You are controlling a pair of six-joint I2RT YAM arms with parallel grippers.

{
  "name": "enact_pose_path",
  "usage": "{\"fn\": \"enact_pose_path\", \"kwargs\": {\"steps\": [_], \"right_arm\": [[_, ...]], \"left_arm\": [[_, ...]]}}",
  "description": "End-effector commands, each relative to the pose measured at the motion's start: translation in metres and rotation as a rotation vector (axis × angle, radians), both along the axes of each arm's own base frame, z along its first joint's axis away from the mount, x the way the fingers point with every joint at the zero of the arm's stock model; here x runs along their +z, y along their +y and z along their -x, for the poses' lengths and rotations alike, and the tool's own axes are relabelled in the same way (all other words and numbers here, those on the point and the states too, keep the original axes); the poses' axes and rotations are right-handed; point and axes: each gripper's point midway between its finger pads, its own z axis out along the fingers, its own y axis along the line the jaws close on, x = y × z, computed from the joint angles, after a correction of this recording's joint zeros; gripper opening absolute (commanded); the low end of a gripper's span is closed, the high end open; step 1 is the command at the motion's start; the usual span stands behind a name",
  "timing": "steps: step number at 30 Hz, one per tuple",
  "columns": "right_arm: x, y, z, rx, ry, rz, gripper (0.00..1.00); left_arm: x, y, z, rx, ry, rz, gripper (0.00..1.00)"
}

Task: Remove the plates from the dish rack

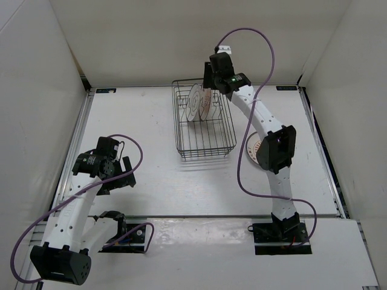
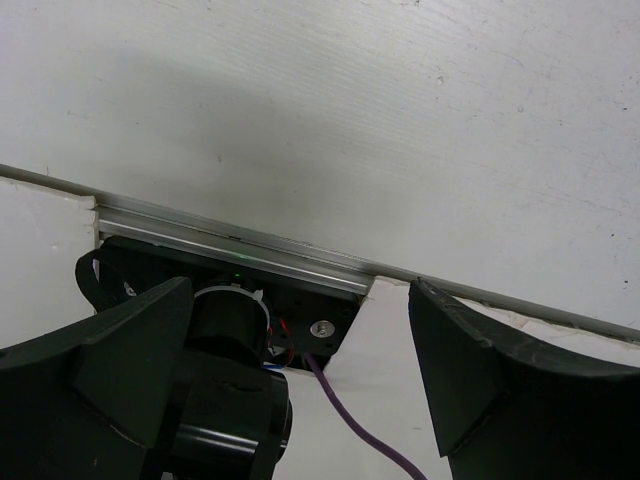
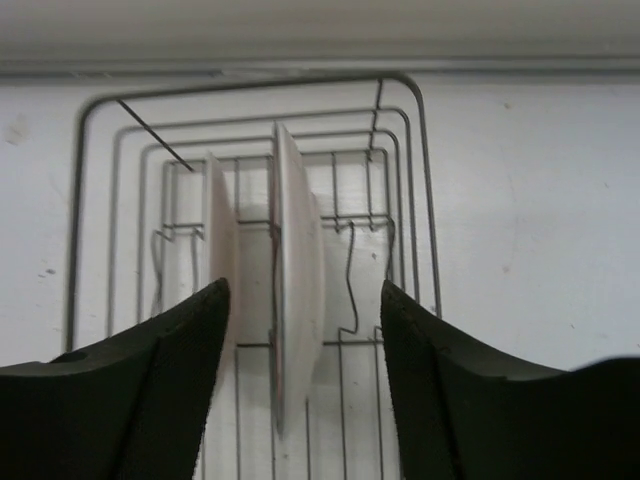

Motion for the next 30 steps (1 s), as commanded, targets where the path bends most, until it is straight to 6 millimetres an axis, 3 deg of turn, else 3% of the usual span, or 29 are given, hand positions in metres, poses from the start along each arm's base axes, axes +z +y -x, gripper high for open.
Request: {"fn": "enact_pose_path", "kwargs": {"steps": [1,6,11,14,15,18,25,30], "right_arm": [[-0.017,-0.020,0.019,-0.053,0.056,0.122,0.63],[-0.047,-0.026,0.025,-0.099,0.124,0.176,0.55],[-0.058,-0.030,0.028,-0.165,0.136,0.209,0.43],[-0.060,-0.038,0.032,-0.239,0.145,0.211,0.25],[-0.059,-0.039,0.031,-0.291,0.145,0.167,0.15],[-0.058,-0.038,0.035,-0.316,0.158,0.132,0.02],[-0.053,-0.045,0.045,-0.390,0.171,0.096,0.00],[-0.024,-0.045,0.038,-0.398,0.101,0.059,0.00]], "left_arm": [[0.000,0.001,0.002,0.009,0.006,0.001,1.00],[0.002,0.001,0.002,0.006,-0.001,-0.002,1.00],[0.002,0.003,0.004,0.008,0.005,-0.012,1.00],[0.003,0.003,0.005,0.010,0.005,-0.012,1.00],[0.002,0.003,0.005,0.009,0.008,-0.011,1.00],[0.002,0.002,0.006,0.004,0.005,-0.003,1.00],[0.002,0.001,0.009,0.009,0.011,0.001,1.00],[0.001,0.000,0.009,0.006,0.006,0.007,1.00]]}}
